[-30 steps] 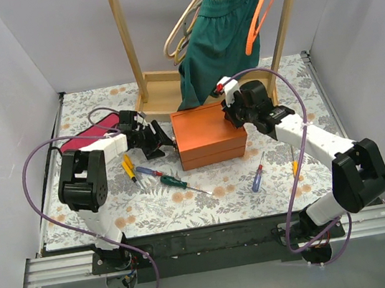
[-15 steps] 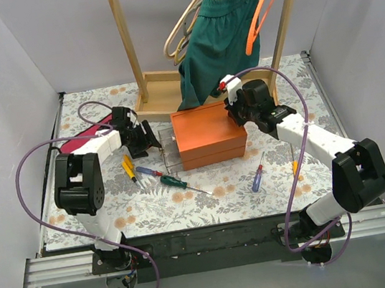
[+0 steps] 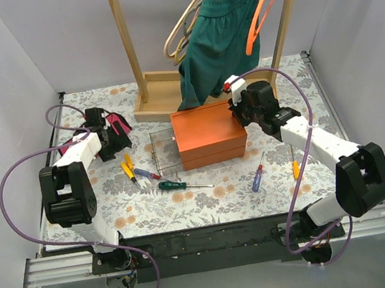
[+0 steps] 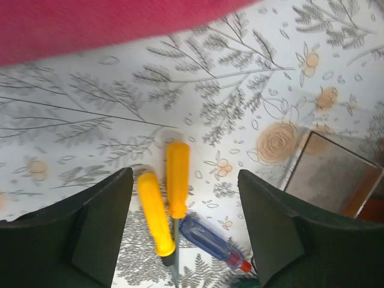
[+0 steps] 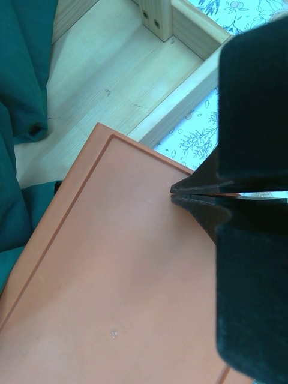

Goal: Sort the tools into containers

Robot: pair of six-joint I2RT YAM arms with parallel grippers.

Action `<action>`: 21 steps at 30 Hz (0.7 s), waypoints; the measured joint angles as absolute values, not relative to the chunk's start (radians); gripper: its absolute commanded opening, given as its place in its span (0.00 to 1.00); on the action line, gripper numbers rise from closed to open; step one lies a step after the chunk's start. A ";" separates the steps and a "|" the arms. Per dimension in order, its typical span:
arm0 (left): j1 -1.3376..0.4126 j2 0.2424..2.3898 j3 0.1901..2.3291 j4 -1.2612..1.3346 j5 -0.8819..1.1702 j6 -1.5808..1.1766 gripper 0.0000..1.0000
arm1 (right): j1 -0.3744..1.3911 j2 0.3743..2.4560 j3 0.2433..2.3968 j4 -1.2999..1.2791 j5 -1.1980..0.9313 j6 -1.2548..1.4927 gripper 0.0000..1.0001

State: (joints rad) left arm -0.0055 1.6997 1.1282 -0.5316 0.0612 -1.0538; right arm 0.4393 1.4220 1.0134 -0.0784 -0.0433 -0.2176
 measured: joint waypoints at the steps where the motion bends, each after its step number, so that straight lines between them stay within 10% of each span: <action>1: -0.002 1.694 1.137 -0.545 0.035 -1.051 0.71 | 0.439 1.420 1.011 -0.078 -0.043 -0.219 0.01; 21: -0.012 1.816 1.210 -0.614 -0.020 -1.009 0.42 | 0.403 1.321 0.913 -0.059 -0.108 -0.226 0.01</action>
